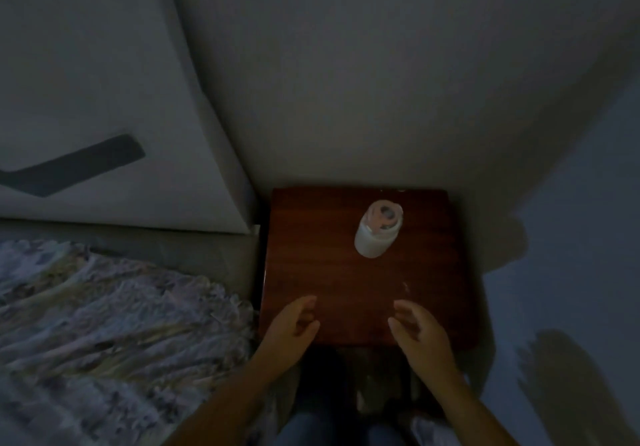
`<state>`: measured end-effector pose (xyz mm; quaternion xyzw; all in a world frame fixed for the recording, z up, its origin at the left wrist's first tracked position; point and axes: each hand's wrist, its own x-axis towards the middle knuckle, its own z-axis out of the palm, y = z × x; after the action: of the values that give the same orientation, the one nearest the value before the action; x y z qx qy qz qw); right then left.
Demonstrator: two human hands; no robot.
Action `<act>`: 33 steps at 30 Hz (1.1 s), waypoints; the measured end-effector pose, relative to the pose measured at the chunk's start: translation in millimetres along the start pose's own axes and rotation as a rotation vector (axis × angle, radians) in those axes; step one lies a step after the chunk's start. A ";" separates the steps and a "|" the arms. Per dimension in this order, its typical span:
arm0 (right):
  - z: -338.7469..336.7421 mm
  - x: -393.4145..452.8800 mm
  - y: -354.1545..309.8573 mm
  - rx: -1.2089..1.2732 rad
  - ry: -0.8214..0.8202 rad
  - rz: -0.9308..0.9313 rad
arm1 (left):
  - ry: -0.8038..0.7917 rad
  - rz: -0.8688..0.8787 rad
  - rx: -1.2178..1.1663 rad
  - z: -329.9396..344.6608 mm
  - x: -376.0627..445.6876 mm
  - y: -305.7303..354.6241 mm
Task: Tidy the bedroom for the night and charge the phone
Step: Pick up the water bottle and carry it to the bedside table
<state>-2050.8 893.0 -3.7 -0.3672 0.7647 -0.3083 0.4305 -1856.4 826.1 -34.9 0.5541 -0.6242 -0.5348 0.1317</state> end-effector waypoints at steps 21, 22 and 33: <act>43.8 178.5 37.4 0.071 0.177 -0.057 | 0.022 -0.096 0.808 15.0 125.0 -82.7; 42.9 178.8 34.8 0.072 0.175 -0.084 | 0.035 -0.104 0.813 14.1 125.0 -83.1; 22.4 125.5 -47.4 0.083 -0.213 -0.214 | 0.349 -0.123 0.502 -11.7 72.0 -22.7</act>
<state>-2062.1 760.2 -30.4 -0.4592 0.6578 -0.3433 0.4885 -1860.3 764.3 -79.6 0.6894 -0.6701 -0.2677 0.0635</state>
